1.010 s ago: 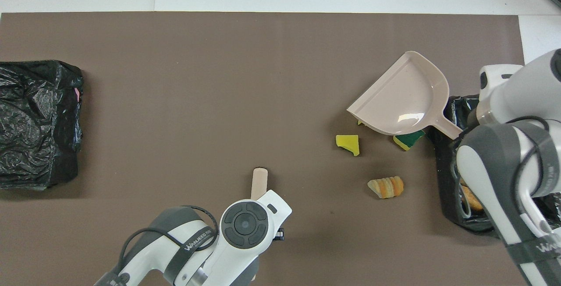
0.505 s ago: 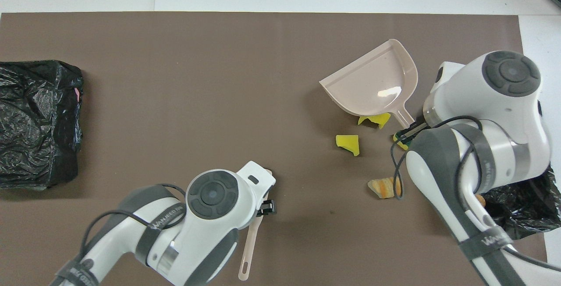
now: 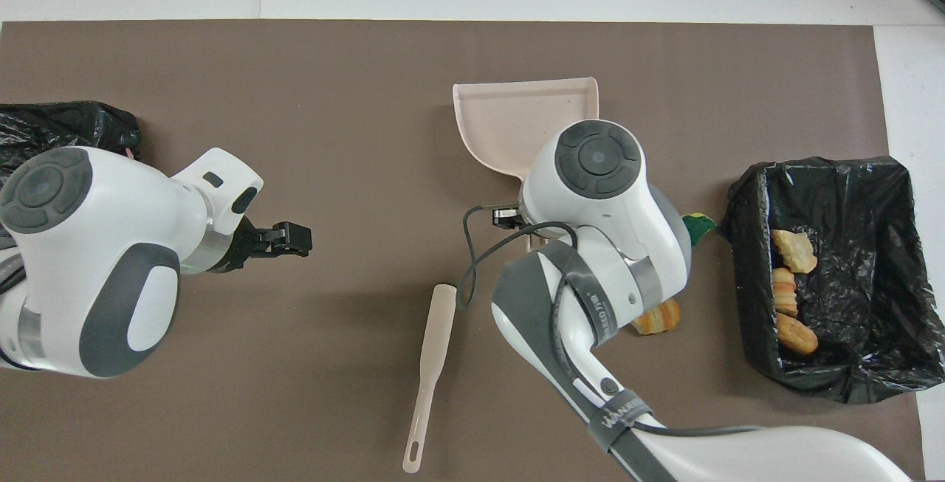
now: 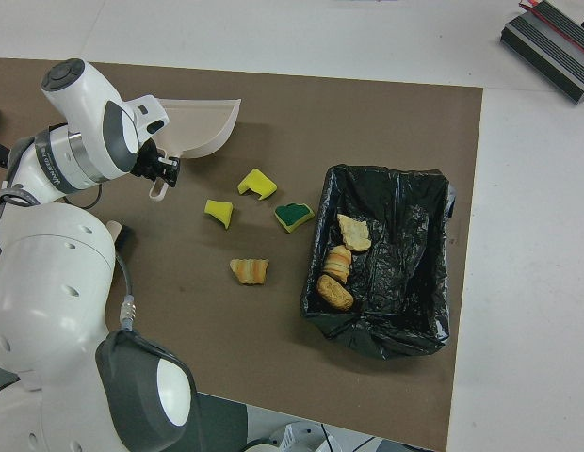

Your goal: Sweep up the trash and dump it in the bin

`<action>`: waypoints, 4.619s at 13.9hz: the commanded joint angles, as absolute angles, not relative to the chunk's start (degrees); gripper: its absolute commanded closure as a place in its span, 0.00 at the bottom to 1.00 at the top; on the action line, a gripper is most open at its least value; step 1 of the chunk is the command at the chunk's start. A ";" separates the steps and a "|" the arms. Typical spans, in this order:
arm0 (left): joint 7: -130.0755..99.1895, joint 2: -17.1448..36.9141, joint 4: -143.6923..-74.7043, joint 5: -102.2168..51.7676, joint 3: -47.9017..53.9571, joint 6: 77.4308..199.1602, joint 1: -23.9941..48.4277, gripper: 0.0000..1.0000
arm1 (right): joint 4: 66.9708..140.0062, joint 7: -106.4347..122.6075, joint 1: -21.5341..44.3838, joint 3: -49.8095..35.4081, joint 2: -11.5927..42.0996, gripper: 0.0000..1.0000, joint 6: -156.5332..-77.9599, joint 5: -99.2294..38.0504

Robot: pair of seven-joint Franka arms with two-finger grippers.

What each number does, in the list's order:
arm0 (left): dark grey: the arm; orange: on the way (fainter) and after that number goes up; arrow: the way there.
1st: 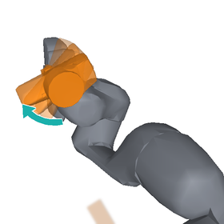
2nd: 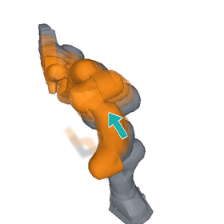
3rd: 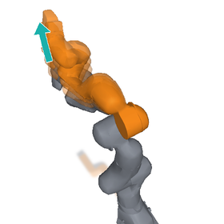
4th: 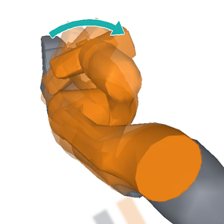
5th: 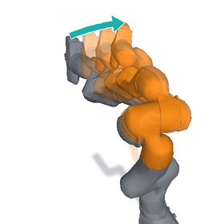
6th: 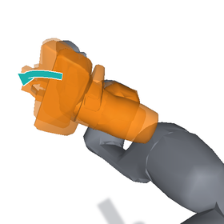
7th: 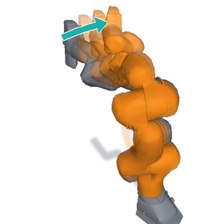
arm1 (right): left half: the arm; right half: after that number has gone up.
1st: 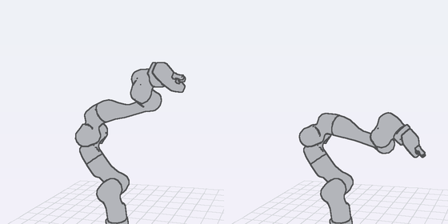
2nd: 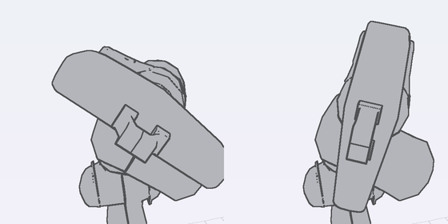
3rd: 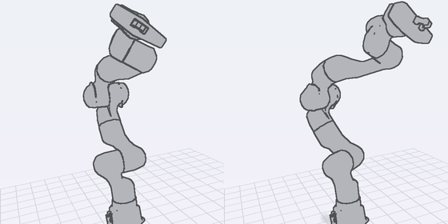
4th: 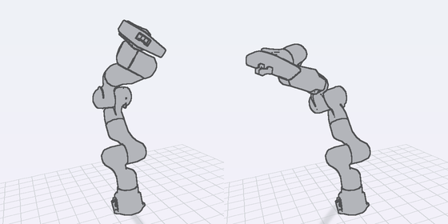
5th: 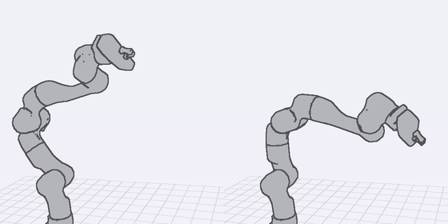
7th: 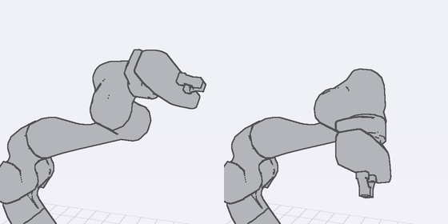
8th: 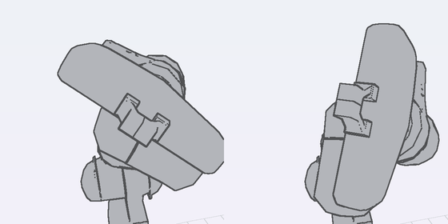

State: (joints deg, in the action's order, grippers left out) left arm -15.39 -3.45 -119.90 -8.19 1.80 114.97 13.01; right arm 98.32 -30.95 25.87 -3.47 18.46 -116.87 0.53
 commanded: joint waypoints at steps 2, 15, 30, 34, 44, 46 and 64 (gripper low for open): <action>-2.76 -3.34 -119.01 -6.50 2.46 114.79 5.21 0.00 | 88.52 -39.45 29.79 -3.16 28.63 1.00 -120.66 -0.09; 6.86 -6.06 -92.49 -5.10 2.81 86.78 -0.53 0.00 | 86.04 -44.56 31.12 -3.08 28.84 0.00 -123.66 0.09; 2.55 -7.30 -92.46 -0.79 3.34 87.08 0.26 0.00 | 119.51 -30.67 25.39 -3.16 2.30 0.00 -121.80 -3.14; 1.58 -7.03 -92.11 -0.88 3.34 88.77 0.88 0.00 | 125.06 -41.45 32.94 -3.16 -1.75 0.00 -125.24 -6.06; -10.99 5.87 -90.09 -7.56 3.52 109.40 11.24 0.00 | 128.23 -74.18 52.82 -3.16 5.45 0.07 -138.52 -6.15; -14.04 9.21 -89.56 -7.56 4.48 113.54 13.87 0.00 | 128.41 -74.44 53.17 -3.16 5.27 0.26 -137.90 -6.15; -18.90 24.87 -92.90 -7.30 4.66 119.62 28.39 0.00 | 126.39 -68.90 40.44 -2.55 -2.20 1.00 -111.99 -2.83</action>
